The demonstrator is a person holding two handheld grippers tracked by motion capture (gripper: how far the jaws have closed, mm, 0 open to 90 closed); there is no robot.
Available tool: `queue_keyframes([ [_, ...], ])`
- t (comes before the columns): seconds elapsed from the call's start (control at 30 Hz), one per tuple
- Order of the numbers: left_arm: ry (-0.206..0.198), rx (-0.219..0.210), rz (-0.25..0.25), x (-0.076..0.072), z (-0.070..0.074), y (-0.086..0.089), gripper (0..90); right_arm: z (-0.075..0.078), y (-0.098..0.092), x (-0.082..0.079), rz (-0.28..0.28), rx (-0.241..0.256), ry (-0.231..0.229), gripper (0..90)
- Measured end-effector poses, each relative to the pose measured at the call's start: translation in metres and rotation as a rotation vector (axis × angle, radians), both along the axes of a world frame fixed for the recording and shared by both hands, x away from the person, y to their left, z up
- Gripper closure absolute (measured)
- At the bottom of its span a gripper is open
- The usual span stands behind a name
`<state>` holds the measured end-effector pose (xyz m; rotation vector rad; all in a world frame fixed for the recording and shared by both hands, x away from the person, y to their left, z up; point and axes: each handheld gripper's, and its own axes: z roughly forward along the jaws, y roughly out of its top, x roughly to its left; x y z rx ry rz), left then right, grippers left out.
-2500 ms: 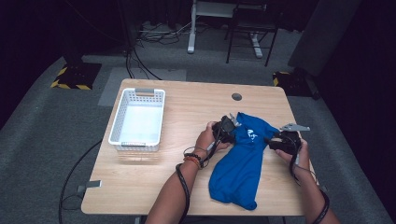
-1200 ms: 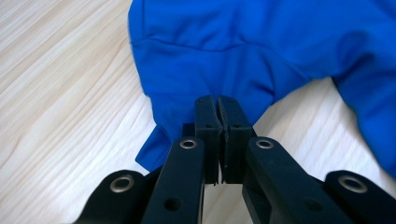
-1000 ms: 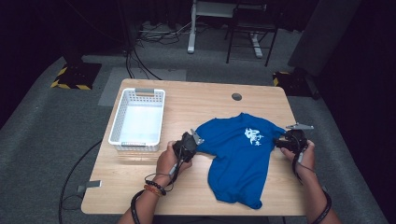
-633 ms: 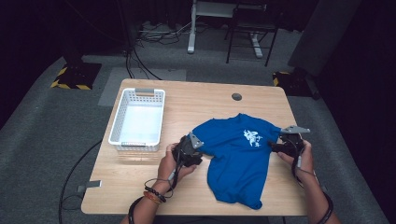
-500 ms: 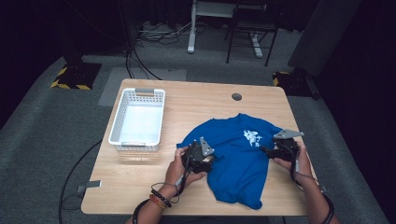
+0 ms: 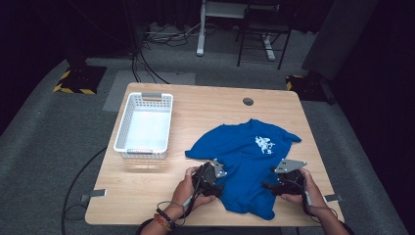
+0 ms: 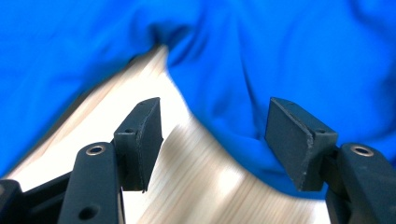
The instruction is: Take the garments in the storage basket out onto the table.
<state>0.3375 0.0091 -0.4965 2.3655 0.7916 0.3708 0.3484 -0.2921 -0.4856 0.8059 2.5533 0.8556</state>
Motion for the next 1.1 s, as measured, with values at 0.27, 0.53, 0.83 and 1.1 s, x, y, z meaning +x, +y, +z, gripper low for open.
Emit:
queue_keyframes([
  [0.27, 0.003, 0.017, 0.072, -0.001, 0.001, 0.034, 35.7, -0.008, -0.005, -0.008, -0.020, 0.001, 0.024, 32.3],
  [0.53, -0.031, -0.019, 0.011, -0.019, 0.009, 0.032, 30.6, 0.003, -0.005, -0.009, -0.005, 0.001, 0.029, 32.7],
  [0.83, -0.041, -0.017, -0.115, -0.022, 0.011, -0.008, 28.8, 0.030, 0.056, 0.042, 0.045, 0.043, -0.031, 34.2],
  [1.1, -0.031, 0.009, -0.195, -0.026, -0.002, -0.025, 27.2, 0.009, 0.111, 0.115, -0.021, 0.034, 0.062, 42.3],
])
